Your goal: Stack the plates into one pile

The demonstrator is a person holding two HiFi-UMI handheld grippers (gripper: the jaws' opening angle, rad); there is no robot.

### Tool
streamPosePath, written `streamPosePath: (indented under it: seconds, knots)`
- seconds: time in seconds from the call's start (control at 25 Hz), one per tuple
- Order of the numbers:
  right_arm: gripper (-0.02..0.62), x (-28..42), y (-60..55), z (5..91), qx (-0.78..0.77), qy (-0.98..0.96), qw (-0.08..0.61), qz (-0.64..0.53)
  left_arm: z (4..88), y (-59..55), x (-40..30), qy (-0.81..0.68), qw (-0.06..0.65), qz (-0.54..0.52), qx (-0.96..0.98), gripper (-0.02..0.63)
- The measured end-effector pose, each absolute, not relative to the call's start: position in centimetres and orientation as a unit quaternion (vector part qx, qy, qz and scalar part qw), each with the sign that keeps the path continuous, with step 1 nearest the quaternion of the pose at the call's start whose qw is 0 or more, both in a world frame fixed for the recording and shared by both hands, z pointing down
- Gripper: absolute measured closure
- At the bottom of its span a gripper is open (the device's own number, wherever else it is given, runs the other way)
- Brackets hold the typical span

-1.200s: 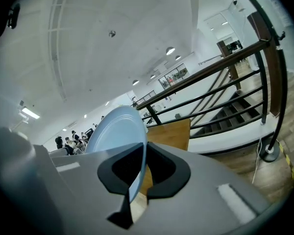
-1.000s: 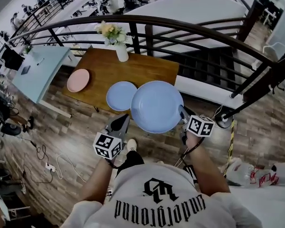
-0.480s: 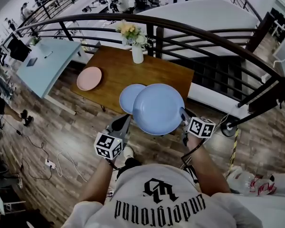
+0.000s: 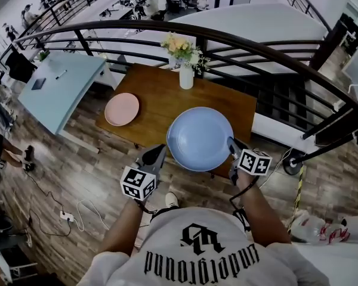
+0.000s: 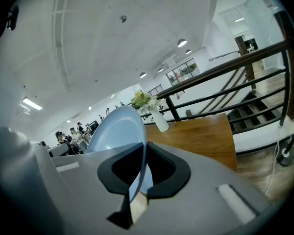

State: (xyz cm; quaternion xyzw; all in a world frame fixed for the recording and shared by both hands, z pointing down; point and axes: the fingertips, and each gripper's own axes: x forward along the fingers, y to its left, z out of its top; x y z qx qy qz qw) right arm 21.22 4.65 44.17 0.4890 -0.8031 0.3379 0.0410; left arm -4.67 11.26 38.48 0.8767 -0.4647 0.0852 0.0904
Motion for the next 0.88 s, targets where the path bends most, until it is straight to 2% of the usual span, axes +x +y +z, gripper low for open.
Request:
streamPosePath:
  seconds: [0.44,0.88]
  knots:
    - [0.574,13.2,2.6,46.1,0.507,-0.788,0.053,0.344,40.0,9.1,-13.1,-0.437,0.102,0.091,0.889,0.560]
    - [0.574,12.3,3.6,48.9,0.525,-0.765,0.066,0.367,42.5,8.4,-14.6,-0.417,0.126,0.101,0.894,0.560]
